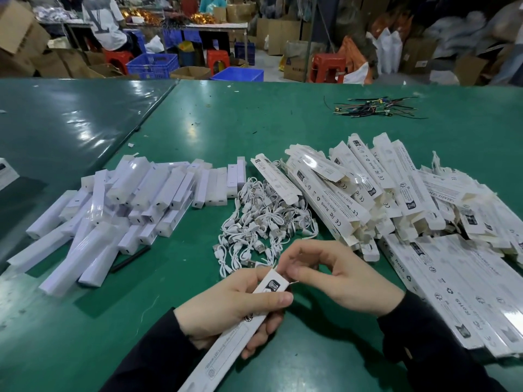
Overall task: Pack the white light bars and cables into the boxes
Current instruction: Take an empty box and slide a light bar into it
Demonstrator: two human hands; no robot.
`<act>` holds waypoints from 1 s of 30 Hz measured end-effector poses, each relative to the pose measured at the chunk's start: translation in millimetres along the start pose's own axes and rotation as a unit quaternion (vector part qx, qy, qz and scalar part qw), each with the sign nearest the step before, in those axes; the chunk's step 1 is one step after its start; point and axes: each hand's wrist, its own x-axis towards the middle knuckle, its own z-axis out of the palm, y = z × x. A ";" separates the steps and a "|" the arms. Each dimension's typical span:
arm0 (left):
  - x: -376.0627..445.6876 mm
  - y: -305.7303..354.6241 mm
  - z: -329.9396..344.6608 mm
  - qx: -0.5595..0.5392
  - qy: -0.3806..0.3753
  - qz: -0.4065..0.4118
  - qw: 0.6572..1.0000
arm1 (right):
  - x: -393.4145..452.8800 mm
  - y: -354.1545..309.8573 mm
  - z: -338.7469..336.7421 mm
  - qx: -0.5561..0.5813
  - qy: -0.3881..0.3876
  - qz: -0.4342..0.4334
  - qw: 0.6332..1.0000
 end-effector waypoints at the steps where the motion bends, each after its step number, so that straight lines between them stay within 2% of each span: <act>1: 0.6 0.1 0.6 0.000 0.003 0.010 1.000 | 0.4 0.1 -0.3 -0.002 0.000 0.002 1.000; 3: 4.4 0.7 0.7 -0.001 0.037 0.036 0.999 | 2.2 0.0 0.6 0.023 0.033 -0.009 0.999; 6: 8.2 2.2 0.8 -0.080 0.081 0.077 0.990 | 5.8 1.5 5.9 0.096 0.174 -0.034 0.979; 7: 8.2 2.3 1.0 -0.112 0.087 0.095 0.985 | 7.1 2.9 7.9 0.103 0.200 -0.037 0.974; 9: 7.7 2.0 2.4 -0.117 0.105 0.132 0.979 | 8.2 6.8 13.3 0.103 0.205 -0.039 0.973; 13: 8.7 1.5 7.6 -0.048 0.126 0.160 0.978 | 8.4 10.0 22.0 0.087 0.196 -0.055 0.975; 18: 9.5 -0.3 10.4 -0.007 0.156 0.171 0.973 | 8.3 8.9 22.1 0.091 0.183 -0.032 0.978; 23: 10.5 -1.7 8.3 -0.001 0.150 0.161 0.976 | 6.8 5.8 17.4 0.118 0.158 -0.029 0.980; 25: 12.0 -3.5 7.6 0.007 0.145 0.153 0.978 | 7.4 6.5 18.7 0.141 0.180 -0.014 0.973; 28: 12.9 -6.4 7.9 0.008 0.125 0.168 0.978 | 10.4 8.7 18.9 0.217 0.247 0.049 0.943; 30: 13.5 -8.4 8.4 0.019 0.111 0.176 0.978 | 11.7 9.7 20.0 0.252 0.230 0.098 0.935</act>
